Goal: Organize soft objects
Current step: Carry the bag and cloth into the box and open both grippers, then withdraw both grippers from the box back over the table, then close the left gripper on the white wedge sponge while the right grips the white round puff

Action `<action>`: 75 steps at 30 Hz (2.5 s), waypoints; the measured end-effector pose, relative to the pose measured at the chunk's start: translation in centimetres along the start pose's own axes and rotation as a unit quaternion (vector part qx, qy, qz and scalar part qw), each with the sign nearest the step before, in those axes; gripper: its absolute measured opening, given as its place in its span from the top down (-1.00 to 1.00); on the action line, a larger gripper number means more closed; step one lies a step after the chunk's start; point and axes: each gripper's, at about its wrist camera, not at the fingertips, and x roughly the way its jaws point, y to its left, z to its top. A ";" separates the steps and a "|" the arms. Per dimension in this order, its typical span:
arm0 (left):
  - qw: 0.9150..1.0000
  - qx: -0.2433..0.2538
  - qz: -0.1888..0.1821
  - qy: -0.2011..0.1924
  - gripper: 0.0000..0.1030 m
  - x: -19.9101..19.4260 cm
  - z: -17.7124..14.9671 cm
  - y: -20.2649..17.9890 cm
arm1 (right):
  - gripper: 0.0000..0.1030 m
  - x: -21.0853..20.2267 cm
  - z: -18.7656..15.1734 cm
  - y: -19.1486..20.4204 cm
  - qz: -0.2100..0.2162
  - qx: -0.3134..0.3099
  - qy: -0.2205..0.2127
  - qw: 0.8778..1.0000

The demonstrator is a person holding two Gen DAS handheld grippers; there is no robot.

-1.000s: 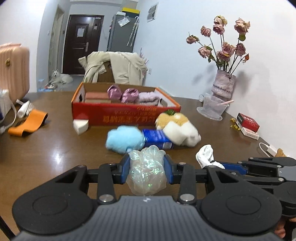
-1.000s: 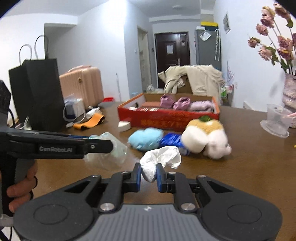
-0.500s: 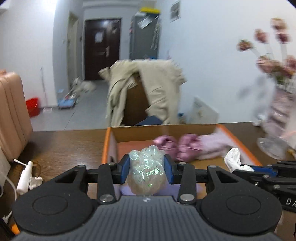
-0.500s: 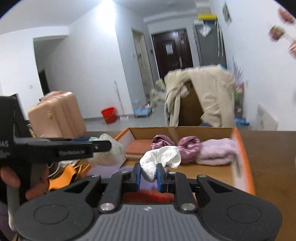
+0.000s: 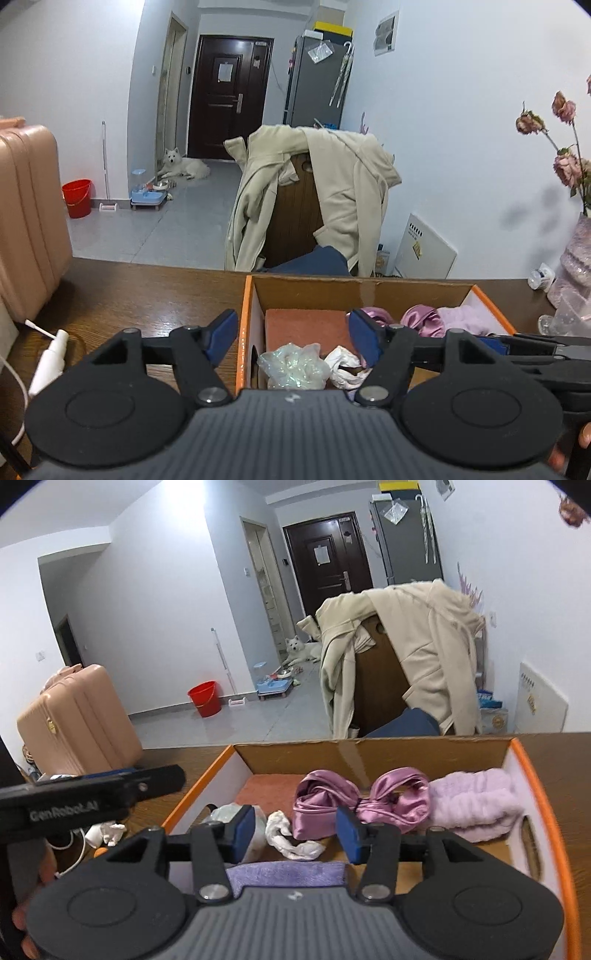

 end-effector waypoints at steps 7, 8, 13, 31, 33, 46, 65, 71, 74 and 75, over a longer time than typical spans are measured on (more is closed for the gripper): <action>0.999 0.027 -0.006 -0.037 -0.42 -8.5 -1.4 -1.8 | 0.01 -9.2 -0.7 1.4 -0.027 -0.040 -0.037 0.998; 0.998 0.035 -0.002 -0.047 -0.42 -10.1 -2.1 -2.1 | -0.06 -11.1 -1.3 1.7 -0.033 -0.048 -0.047 0.997; 0.997 0.041 -0.015 -0.068 -0.50 -18.6 -7.4 -3.3 | -0.16 -20.0 -6.2 3.4 -0.055 -0.078 -0.080 0.992; 0.999 0.026 -0.011 -0.036 -0.65 -33.4 -23.9 -3.4 | -0.54 -35.3 -28.1 4.1 -0.114 -0.004 -0.072 0.991; 0.999 0.026 -0.011 -0.037 -0.65 -33.4 -23.8 -3.4 | -0.54 -35.1 -28.2 4.3 -0.107 -0.006 -0.071 0.992; 0.999 0.032 0.000 -0.007 -0.59 -25.6 -21.2 -2.9 | -0.51 -30.2 -26.4 3.3 -0.105 -0.002 -0.046 0.993; 0.996 0.046 0.032 0.070 0.43 -2.8 -13.9 -0.3 | -0.13 -14.5 -16.6 -3.1 -0.112 0.069 -0.051 0.990; 0.997 0.047 0.028 0.061 0.51 -3.1 -14.3 -0.4 | 0.09 -13.9 -17.2 -3.0 -0.112 0.045 -0.053 0.991; 0.997 0.046 0.029 0.059 0.53 -3.3 -14.3 -0.5 | 0.16 -14.1 -17.3 -3.3 -0.106 0.056 -0.058 0.991; 0.997 0.044 0.026 0.059 0.53 -3.6 -14.3 -0.6 | 0.18 -14.3 -17.3 -3.3 -0.104 0.059 -0.059 0.991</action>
